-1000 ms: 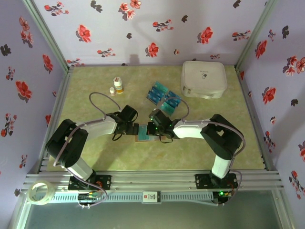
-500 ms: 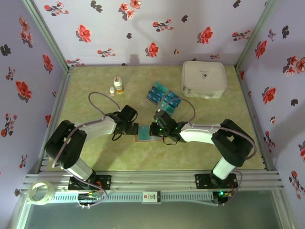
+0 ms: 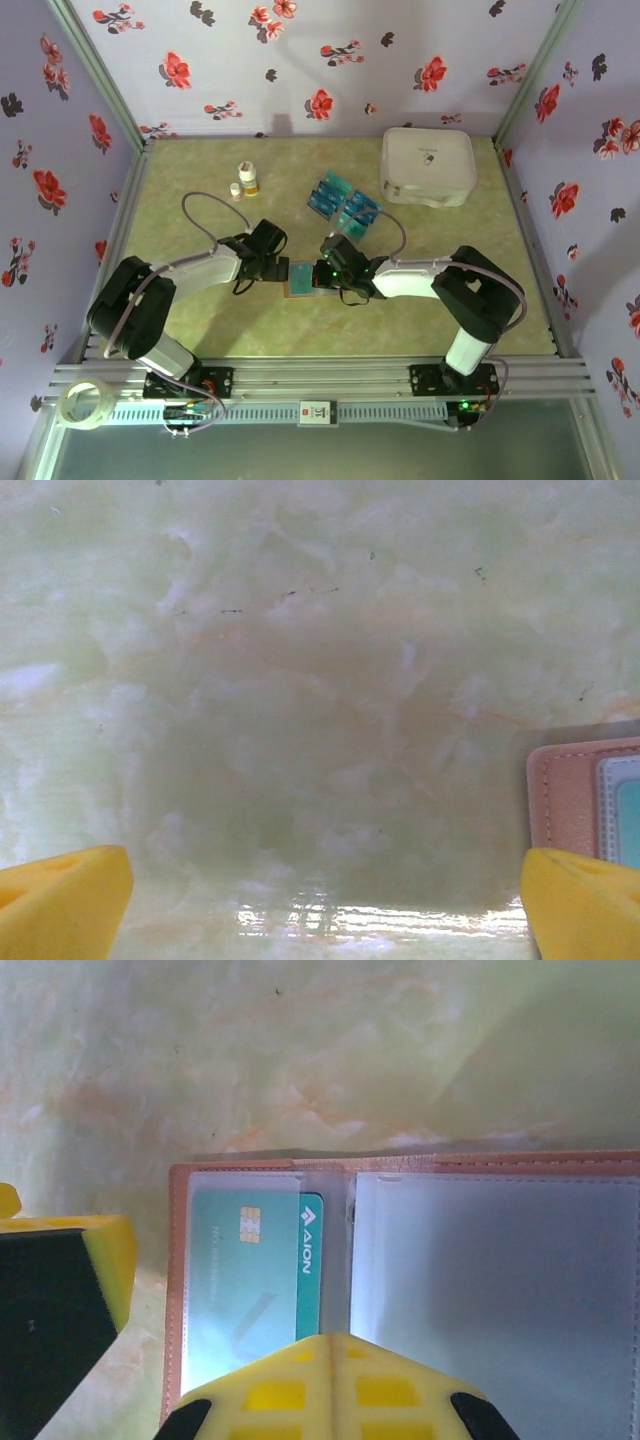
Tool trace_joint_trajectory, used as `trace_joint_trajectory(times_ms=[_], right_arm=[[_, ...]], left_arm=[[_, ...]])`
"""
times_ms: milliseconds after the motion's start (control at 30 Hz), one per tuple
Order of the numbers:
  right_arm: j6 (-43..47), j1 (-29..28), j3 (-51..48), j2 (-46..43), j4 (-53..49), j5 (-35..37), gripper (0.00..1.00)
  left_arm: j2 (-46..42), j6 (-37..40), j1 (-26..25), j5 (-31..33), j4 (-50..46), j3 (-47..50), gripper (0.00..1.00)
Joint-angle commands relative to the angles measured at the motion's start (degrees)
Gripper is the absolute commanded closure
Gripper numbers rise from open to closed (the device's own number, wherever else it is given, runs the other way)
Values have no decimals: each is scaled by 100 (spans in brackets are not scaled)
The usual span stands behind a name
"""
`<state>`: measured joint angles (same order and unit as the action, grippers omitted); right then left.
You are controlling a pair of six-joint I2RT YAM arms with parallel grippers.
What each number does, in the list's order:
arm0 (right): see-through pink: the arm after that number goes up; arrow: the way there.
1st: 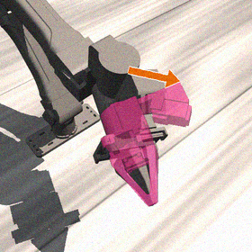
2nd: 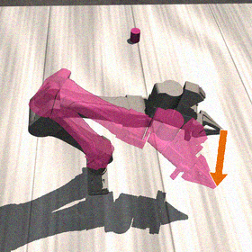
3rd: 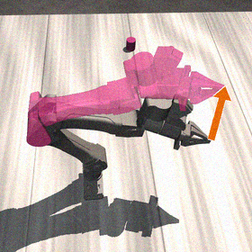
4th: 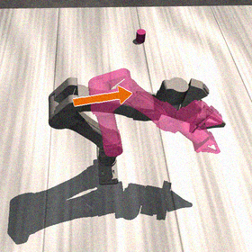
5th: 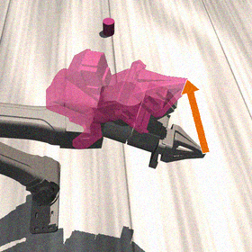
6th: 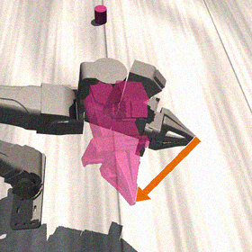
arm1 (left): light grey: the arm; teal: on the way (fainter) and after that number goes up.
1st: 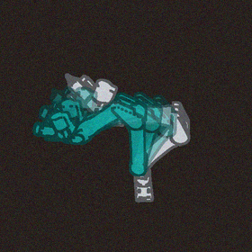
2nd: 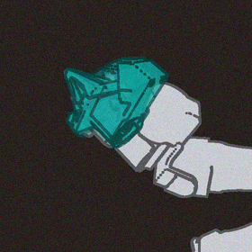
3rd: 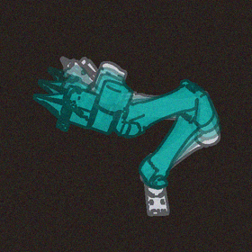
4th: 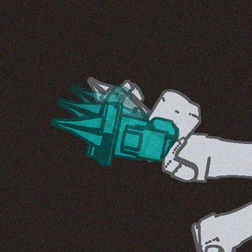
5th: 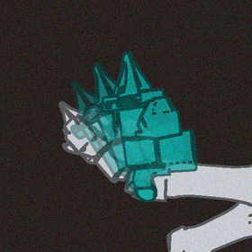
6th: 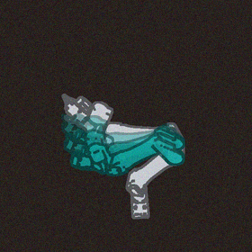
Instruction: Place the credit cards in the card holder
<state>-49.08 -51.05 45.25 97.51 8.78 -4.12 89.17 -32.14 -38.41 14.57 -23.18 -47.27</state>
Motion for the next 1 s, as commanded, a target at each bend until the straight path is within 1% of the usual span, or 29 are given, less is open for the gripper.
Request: trace_joint_trajectory(times_ms=[0,467,667,733,800,900,967], right_arm=[[-102,-58,174,130,98,-58,100],[-112,-102,347,409,110,-184,100],[-4,-102,369,112,-132,-145,100],[78,-90,378,-121,-322,-57,96],[188,-60,381,-421,-595,86,86],[334,3,341,-796,-980,286,69],[389,70,247,-981,-1132,350,63]], left_arm=[[-56,90,6,51,-36,108,0],[92,85,-8,17,81,156,0],[70,94,-17,17,76,155,0],[41,94,-21,16,44,139,0],[3,96,-18,13,16,139,0],[-71,103,-22,17,-31,121,0],[-105,103,-21,14,-37,113,0]])
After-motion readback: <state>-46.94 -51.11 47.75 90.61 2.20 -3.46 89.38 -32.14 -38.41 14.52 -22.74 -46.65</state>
